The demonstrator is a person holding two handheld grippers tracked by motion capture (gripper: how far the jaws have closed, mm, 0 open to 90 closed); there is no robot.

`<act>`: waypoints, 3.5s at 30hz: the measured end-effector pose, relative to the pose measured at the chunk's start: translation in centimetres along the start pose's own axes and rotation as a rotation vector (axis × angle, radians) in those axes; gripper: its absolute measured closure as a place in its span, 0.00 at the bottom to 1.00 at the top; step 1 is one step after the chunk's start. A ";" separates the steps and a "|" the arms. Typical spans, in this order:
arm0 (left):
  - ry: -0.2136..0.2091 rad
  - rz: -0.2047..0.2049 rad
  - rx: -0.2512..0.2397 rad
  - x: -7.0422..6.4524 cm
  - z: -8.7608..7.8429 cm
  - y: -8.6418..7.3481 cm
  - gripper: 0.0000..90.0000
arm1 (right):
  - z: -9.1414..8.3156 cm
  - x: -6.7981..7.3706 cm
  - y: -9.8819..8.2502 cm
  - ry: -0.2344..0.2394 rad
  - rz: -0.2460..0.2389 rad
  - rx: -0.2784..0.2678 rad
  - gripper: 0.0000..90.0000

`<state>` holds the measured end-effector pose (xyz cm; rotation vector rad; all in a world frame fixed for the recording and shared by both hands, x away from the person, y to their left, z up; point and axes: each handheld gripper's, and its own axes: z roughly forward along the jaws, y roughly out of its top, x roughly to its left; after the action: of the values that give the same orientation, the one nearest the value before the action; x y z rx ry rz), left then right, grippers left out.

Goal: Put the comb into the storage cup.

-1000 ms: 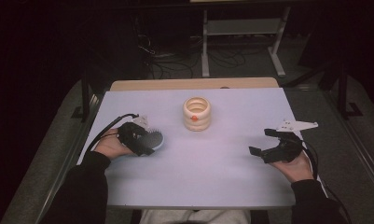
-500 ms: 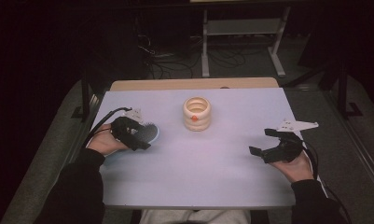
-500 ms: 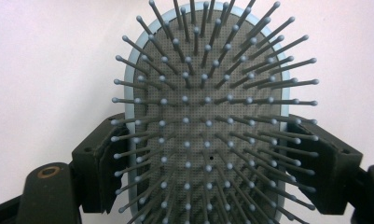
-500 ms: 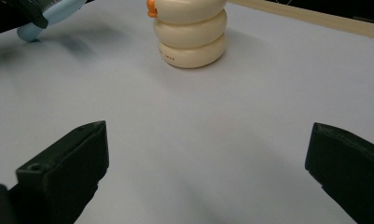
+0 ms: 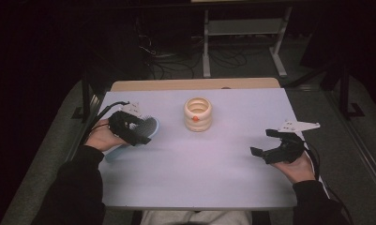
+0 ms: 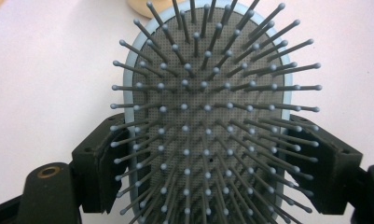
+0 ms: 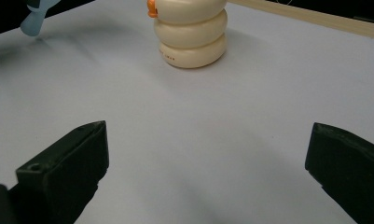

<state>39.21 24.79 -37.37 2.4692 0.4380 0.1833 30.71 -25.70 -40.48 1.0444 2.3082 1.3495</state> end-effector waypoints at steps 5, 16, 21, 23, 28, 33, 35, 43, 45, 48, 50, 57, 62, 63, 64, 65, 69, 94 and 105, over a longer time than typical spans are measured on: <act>0.002 -0.003 -0.019 0.1 -0.7 0.4 0.23 | 0.0 0.0 0.0 0.000 0.003 0.000 0.00; 0.024 0.005 -0.034 0.3 -2.4 1.7 0.23 | 0.0 0.0 0.0 -0.001 0.001 0.000 0.00; 0.030 0.013 -0.043 0.4 -3.0 2.5 0.23 | 0.0 0.0 0.0 0.001 0.003 -0.001 0.00; 0.029 0.017 -0.041 0.5 -3.1 2.8 0.23 | 0.0 0.0 0.0 0.001 0.002 -0.002 0.00; 0.031 0.024 -0.051 0.6 -3.4 3.7 0.23 | -0.1 0.0 0.0 0.001 0.001 -0.004 0.00; 0.029 0.026 -0.059 0.6 -3.7 4.5 0.23 | -0.1 0.0 0.0 0.002 0.000 -0.006 0.00; 0.030 0.028 -0.065 0.7 -3.8 4.8 0.23 | -0.1 0.0 0.0 0.002 0.000 -0.006 0.00; 0.038 0.020 -0.094 1.1 -4.3 5.9 0.23 | -0.1 0.1 0.0 0.003 0.003 -0.006 0.00; 0.038 0.013 -0.099 1.4 -4.3 6.1 0.23 | -0.1 0.1 0.0 0.005 0.001 -0.006 0.00; 0.038 0.006 -0.110 1.6 -4.3 6.4 0.23 | -0.1 0.1 0.0 0.006 0.002 -0.007 0.00; 0.036 0.001 -0.120 1.8 -4.3 6.7 0.23 | -0.1 0.1 0.0 0.007 0.001 -0.009 0.00; 0.036 -0.004 -0.168 2.3 -4.7 7.7 0.23 | -0.1 0.1 0.1 0.011 0.001 -0.012 0.00; 0.048 -0.002 -0.192 2.7 -4.9 8.7 0.23 | -0.1 0.1 0.1 0.011 0.002 -0.014 0.00; 0.046 -0.004 -0.196 2.7 -4.9 8.8 0.23 | -0.1 0.1 0.1 0.012 0.001 -0.014 0.00; 0.045 -0.005 -0.201 2.8 -4.9 9.1 0.23 | -0.2 0.1 0.1 0.013 0.002 -0.014 0.00; 0.042 -0.009 -0.203 2.9 -4.9 9.2 0.23 | -0.2 0.1 0.1 0.014 0.002 -0.014 0.00; 0.036 -0.006 -0.199 3.1 -4.4 10.0 0.23 | -0.2 0.0 0.1 0.014 0.004 -0.017 0.00; 0.021 0.055 -0.257 2.9 -2.5 15.8 0.23 | -0.3 -0.1 0.1 0.025 0.014 -0.031 0.00; 0.016 0.057 -0.317 3.1 -2.6 17.7 0.23 | -0.3 -0.1 0.1 0.028 0.013 -0.031 0.00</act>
<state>46.25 13.96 -24.65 2.1711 0.3176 0.2743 30.62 -25.93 -40.20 1.0391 2.2969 1.4081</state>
